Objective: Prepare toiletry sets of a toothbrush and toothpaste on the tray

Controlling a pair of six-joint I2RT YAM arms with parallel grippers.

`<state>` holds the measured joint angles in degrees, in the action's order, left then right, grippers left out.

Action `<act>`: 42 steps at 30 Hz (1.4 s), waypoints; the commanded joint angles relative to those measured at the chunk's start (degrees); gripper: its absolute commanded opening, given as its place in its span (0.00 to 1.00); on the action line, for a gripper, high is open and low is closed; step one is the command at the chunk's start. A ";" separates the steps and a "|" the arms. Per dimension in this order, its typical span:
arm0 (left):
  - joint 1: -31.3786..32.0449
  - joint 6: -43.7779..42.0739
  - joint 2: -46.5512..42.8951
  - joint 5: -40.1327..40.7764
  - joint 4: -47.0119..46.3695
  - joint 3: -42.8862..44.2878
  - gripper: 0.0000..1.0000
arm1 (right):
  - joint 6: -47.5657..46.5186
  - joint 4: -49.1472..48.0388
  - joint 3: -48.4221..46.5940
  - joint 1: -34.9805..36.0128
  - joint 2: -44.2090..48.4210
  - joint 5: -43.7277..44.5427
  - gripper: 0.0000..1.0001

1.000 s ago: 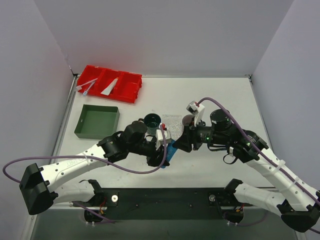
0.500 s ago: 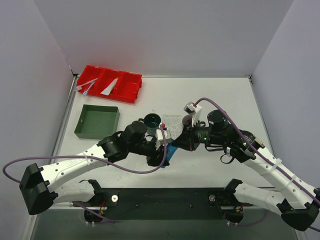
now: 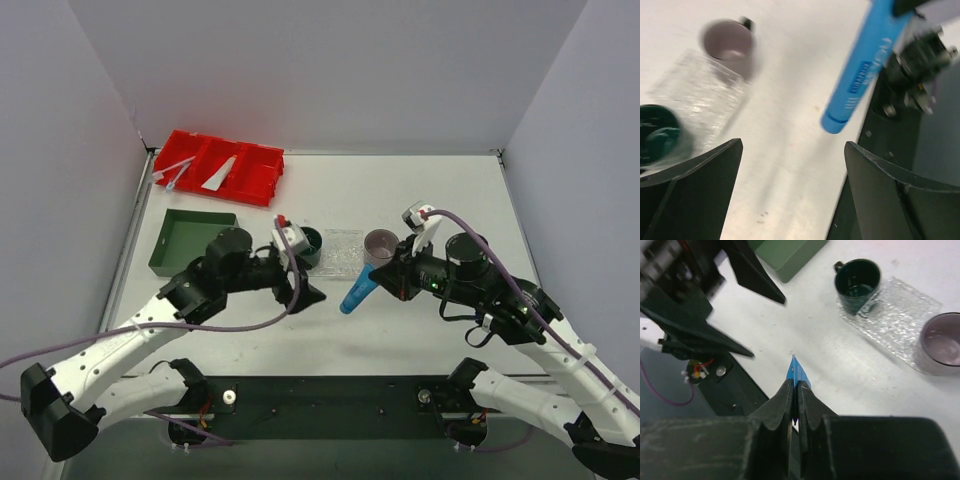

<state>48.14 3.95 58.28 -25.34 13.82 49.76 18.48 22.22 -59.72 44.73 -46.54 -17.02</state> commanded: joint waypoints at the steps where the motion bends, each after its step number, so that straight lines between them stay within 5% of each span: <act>1: -10.50 5.96 -6.24 0.30 -8.89 1.39 0.96 | -3.71 1.34 -5.39 0.18 0.84 12.17 0.00; 6: -19.90 10.81 -3.09 5.30 -9.78 6.92 0.96 | -7.84 -0.41 -7.95 -0.17 -2.93 19.20 0.00; 13: -28.62 14.60 -1.42 9.87 -9.71 2.19 0.95 | -13.20 -4.02 -13.22 -1.22 -13.48 21.23 0.00; 23: -28.63 7.92 -4.84 16.11 -7.67 0.96 0.94 | -15.58 -12.72 -12.79 -5.26 -24.55 18.25 0.00; 42: -28.72 7.04 -3.44 15.94 -6.88 1.40 0.93 | -17.07 -24.33 -7.07 -8.08 -29.30 15.61 0.00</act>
<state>19.66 11.92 54.87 -9.63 7.60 49.84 2.28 3.51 -66.72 37.12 -75.53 -0.01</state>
